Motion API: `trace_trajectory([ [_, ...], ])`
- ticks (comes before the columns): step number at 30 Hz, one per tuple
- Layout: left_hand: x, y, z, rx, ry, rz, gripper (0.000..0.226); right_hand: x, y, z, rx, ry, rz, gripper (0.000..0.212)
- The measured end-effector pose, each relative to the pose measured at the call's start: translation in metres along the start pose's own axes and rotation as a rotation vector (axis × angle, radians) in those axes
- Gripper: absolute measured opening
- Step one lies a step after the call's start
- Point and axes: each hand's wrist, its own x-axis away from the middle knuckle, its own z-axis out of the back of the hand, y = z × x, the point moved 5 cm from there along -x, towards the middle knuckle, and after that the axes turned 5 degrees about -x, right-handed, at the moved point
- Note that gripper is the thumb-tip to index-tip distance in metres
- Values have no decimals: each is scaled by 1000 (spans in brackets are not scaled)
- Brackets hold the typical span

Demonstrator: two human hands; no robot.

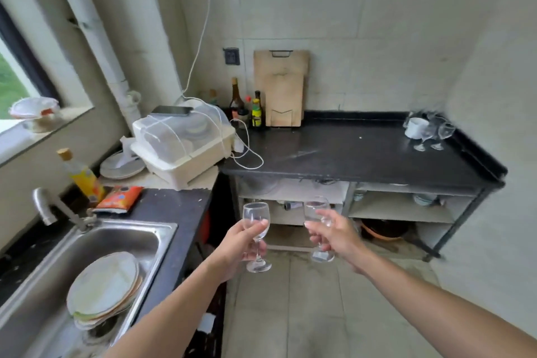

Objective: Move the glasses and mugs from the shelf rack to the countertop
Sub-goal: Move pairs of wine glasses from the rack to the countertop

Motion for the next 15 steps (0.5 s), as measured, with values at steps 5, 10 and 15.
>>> trace_trajectory([
  [5,-92,52,-34,-92,-85,0,52,-51,-22,62,-37,143,8,46],
  [10,-171,88,-92,-128,-192,19,36,-94,-20,139,-81,283,-28,47],
  [15,-252,110,-157,-168,-249,28,50,-153,-16,222,-90,361,-42,52],
])
